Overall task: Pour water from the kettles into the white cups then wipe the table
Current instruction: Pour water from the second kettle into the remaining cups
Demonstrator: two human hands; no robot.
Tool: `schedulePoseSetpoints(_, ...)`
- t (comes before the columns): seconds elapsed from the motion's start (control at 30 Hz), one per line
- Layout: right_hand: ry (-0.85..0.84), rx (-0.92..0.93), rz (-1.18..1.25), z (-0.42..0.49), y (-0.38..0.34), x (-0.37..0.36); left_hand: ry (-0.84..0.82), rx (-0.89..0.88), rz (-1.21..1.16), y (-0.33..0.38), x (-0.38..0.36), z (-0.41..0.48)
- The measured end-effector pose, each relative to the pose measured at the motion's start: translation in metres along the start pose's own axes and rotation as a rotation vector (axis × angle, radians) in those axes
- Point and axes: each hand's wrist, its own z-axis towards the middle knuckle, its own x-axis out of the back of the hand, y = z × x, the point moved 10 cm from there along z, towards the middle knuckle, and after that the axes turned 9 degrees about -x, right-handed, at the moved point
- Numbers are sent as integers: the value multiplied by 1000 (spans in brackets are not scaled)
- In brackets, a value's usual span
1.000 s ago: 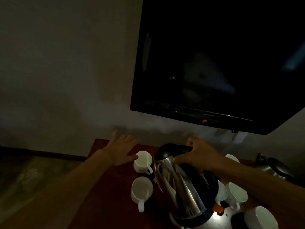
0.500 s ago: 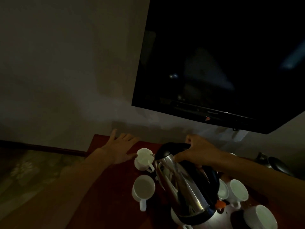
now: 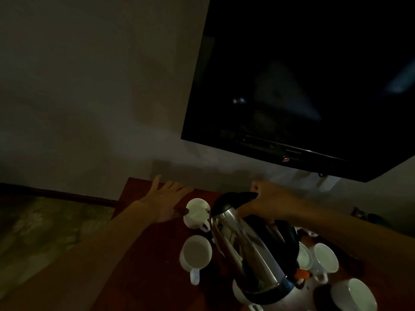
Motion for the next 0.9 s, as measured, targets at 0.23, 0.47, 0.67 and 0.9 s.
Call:
schedulePoseSetpoints(0.23,-22,-6,-14,6,-1,0,-2,-15,11,-1,-4,5)
schedulePoseSetpoints(0.47,-43,11,-73,13,-5,-1,-18,-31,-13,-3,-14,8)
schedulePoseSetpoints(0.67,-46,-3,-92,19,-8,-2,27,-54,-18,-8,-18,9)
schedulePoseSetpoints(0.9,-66,5,-110,22,-11,-4,59,-50,-35,-14,-23,10)
